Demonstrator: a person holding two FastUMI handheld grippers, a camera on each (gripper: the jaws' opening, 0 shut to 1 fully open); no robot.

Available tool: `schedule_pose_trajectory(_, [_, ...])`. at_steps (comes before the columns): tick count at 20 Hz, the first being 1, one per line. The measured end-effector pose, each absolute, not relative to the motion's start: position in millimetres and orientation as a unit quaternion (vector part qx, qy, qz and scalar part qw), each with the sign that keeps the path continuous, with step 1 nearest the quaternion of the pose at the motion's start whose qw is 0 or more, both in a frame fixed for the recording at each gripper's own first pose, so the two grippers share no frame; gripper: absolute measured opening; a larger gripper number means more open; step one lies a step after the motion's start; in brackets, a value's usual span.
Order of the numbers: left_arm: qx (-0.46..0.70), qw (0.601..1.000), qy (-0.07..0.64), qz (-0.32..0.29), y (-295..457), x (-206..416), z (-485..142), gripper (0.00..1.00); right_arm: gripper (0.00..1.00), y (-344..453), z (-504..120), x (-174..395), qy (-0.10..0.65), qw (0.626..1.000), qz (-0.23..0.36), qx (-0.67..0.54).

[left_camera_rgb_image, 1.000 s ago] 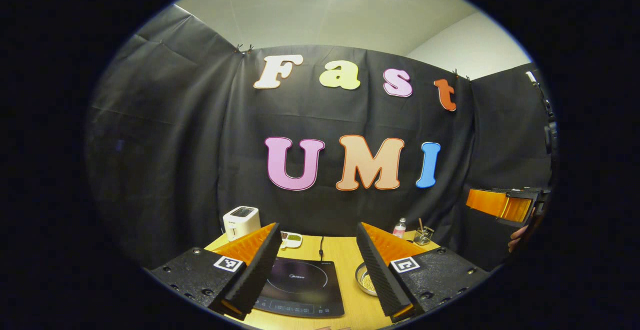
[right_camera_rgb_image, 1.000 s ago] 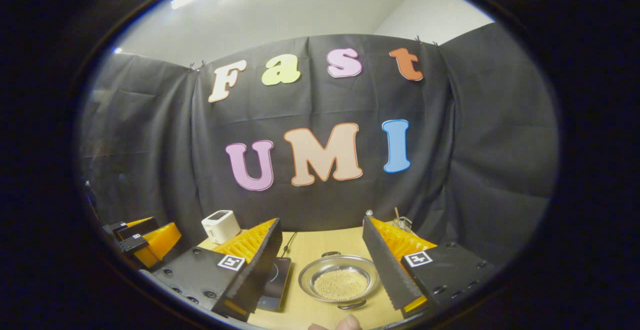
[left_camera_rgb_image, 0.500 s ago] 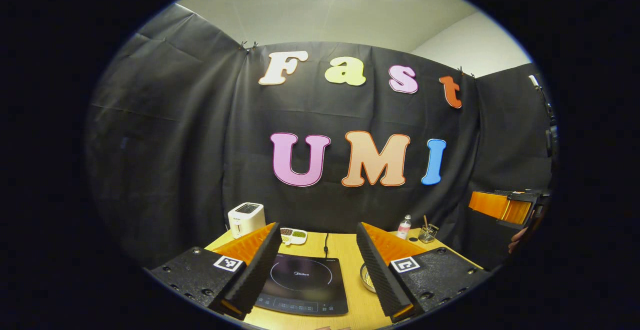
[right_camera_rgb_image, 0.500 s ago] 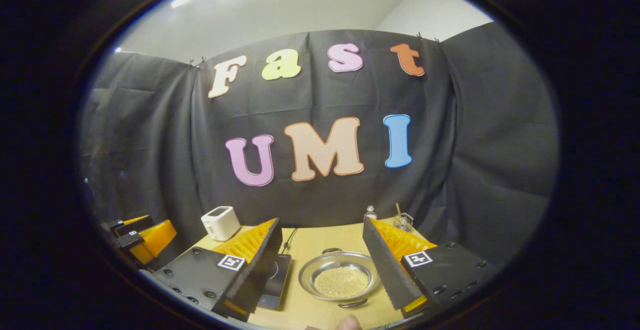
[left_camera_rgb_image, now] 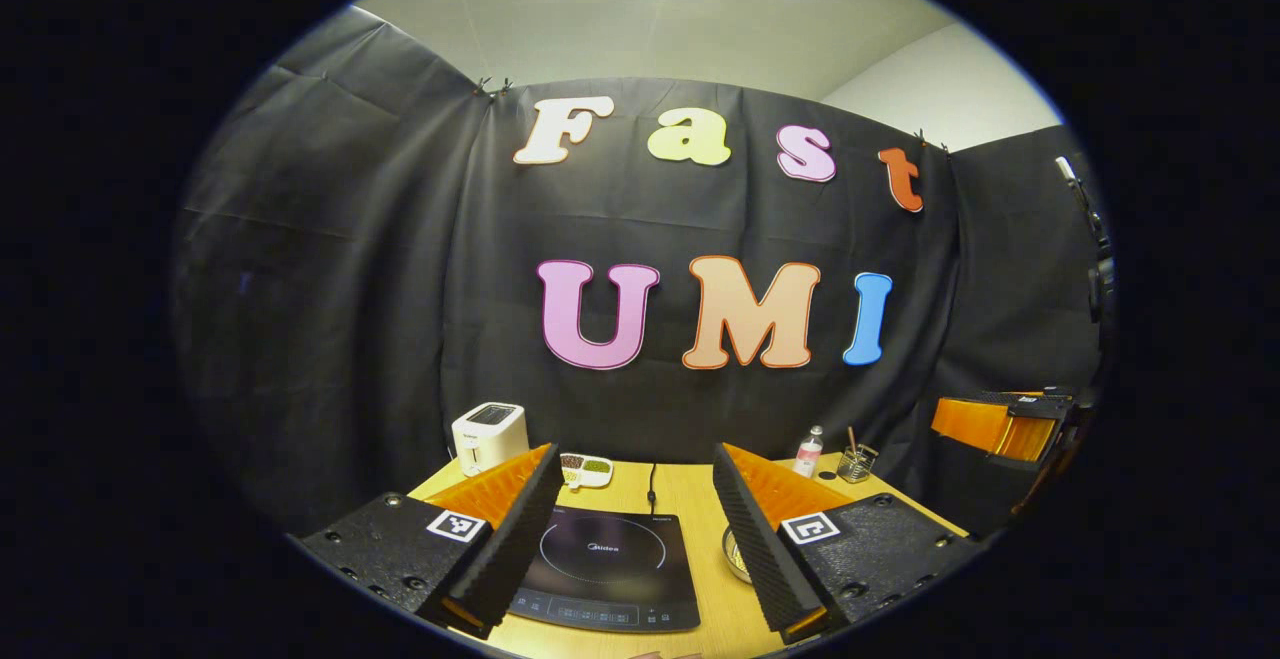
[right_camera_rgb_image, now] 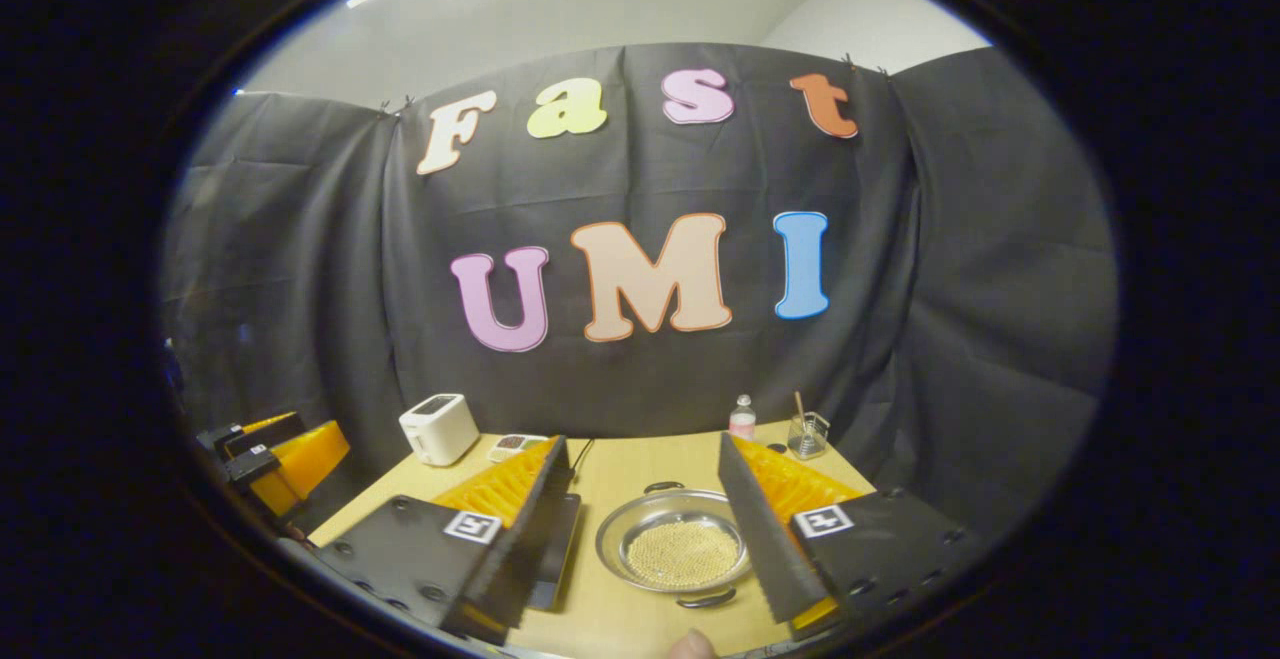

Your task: First push the handle of the pot to place it horizontally, then grasp the pot with both hands and set it on the induction cooktop.

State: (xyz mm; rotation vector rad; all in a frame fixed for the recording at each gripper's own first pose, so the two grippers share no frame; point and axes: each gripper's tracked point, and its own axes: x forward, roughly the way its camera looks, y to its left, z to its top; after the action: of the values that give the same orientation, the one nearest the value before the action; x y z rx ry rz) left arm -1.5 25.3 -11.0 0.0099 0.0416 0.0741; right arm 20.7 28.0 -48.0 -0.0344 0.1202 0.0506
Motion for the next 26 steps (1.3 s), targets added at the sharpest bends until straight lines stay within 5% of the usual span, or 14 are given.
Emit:
schedule_pose_trajectory(1, [0.006, 0.999, 0.022, 0.038, 26.9, 1.5, -11.4, 0.92, 0.72, 30.2, -54.2, 22.0, 0.068, 0.997, 0.027, -0.019])
schedule_pose_trajectory(4, [0.009, 0.999, 0.023, 0.044, 36.5, 5.1, -12.0, 0.92, 0.7, 30.1, -67.3, 30.8, 0.081, 0.996, 0.027, -0.018])
schedule_pose_trajectory(6, [0.006, 0.999, 0.023, 0.045, 39.1, 6.4, -14.3, 0.92, 0.38, 30.3, -76.6, 33.3, 0.094, 0.995, 0.02, -0.02])
schedule_pose_trajectory(8, [0.005, 0.999, 0.026, 0.047, 42.0, 8.7, -16.5, 0.92, 0.32, 28.4, -85.1, 37.3, 0.112, 0.993, 0.012, -0.033])
schedule_pose_trajectory(10, [0.004, 0.998, 0.033, 0.048, 44.6, 8.7, -20.2, 0.92, 0.07, 29.1, -101.1, 41.1, 0.126, 0.991, 0.018, -0.035])
schedule_pose_trajectory(12, [-0.001, 0.998, 0.036, 0.053, 46.9, 10.2, -24.1, 0.96, 0.19, 27.5, -108.5, 43.7, 0.137, 0.99, 0.018, -0.039])
schedule_pose_trajectory(17, [-0.006, 0.996, 0.045, 0.072, 50.8, 17.8, -28.3, 0.92, 0.0, 19.3, -156.8, 60.7, 0.207, 0.978, 0.027, 0.002])
schedule_pose_trajectory(20, [-0.002, 0.994, 0.054, 0.093, 50.1, 24.0, -34.2, 0.97, 0.0, 12.2, -210.7, 60.2, 0.297, 0.954, 0.042, 0.024])
schedule_pose_trajectory(26, [0.0, 0.986, 0.077, 0.146, 39.1, 30.8, -43.8, 0.91, 0.03, 8.0, -278.6, 60.9, 0.384, 0.916, 0.115, 0.012])
